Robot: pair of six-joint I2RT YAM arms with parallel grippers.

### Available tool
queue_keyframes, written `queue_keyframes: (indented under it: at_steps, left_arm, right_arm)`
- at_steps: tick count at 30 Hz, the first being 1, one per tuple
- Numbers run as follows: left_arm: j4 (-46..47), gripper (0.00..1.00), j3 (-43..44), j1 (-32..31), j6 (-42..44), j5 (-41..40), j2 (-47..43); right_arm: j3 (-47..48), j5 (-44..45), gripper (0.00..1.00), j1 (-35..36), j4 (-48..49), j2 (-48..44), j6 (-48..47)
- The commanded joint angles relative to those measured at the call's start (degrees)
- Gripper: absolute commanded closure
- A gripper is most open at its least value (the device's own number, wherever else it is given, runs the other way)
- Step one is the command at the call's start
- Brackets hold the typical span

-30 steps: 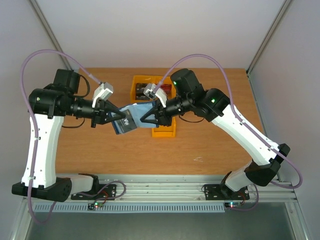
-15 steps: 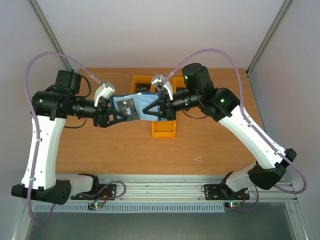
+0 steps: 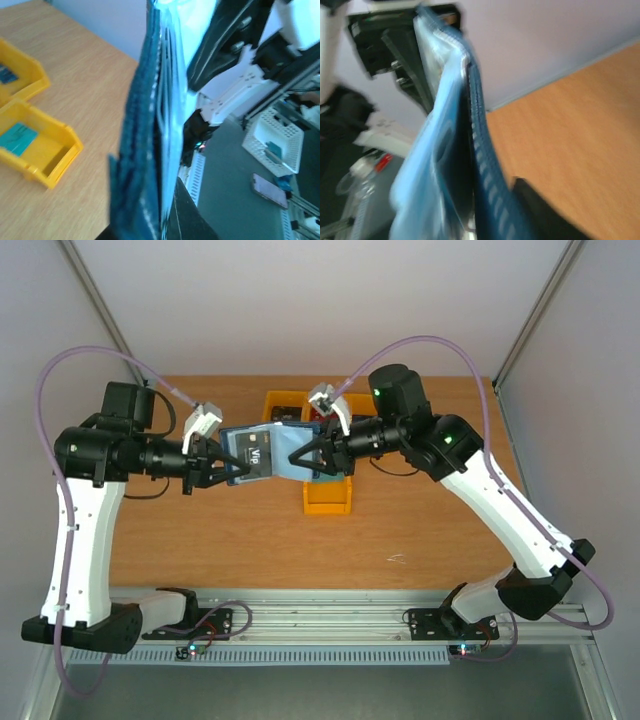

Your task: Take the credit cards out of the card holder

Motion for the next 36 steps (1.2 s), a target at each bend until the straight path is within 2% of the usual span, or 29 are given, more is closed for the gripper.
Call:
queue_keyframes:
  at_steps: [1, 3, 6, 7, 9, 12, 16, 22, 27, 36]
  left_arm:
    - [10.2, 1.0, -4.3, 0.6, -12.2, -15.1, -2.3]
    - [14.1, 1.0, -7.0, 0.7, -16.0, -27.4, -2.6]
    - [16.4, 1.0, -9.6, 0.6, -17.8, -43.0, -2.3]
    - [16.9, 1.0, -10.1, 0.6, -17.8, -45.8, -2.3]
    - [17.2, 1.0, -10.3, 0.6, -17.9, -46.5, -2.3]
    - [16.3, 1.0, -9.5, 0.6, -17.8, -37.7, -2.4]
    - [14.4, 1.0, -7.6, 0.6, -17.5, -19.9, -2.1]
    - [8.2, 1.0, -3.4, 0.7, -12.2, -2.6, -1.3]
    - [2.9, 1.0, -2.9, 0.7, -5.9, 5.1, -1.0]
    - [-1.1, 1.0, -1.7, 0.8, 0.0, 9.0, -0.2]
  right_arm:
    - [0.4, 15.5, 0.52, -4.6, -3.8, -4.5, 3.5]
    - [1.8, 23.0, 0.49, -4.7, -6.6, -4.9, 3.7]
    - [5.2, 26.6, 0.5, -4.4, -10.0, -3.8, 4.3]
    - [6.0, 27.0, 0.52, -3.3, -10.3, -3.2, 4.2]
    - [6.9, 28.1, 0.58, 0.7, -10.1, -1.5, 2.9]
    - [8.4, 21.1, 0.64, 6.5, -7.4, 2.2, 0.8]
    - [7.9, 6.7, 0.72, 7.4, 4.5, 6.3, 8.1]
    - [8.5, 4.9, 0.76, 6.3, 7.0, 8.6, 10.7]
    - [3.7, 1.7, 0.77, 2.6, 10.7, 6.0, 14.4]
    - [1.4, 2.4, 0.76, 2.1, 7.7, 4.5, 11.9]
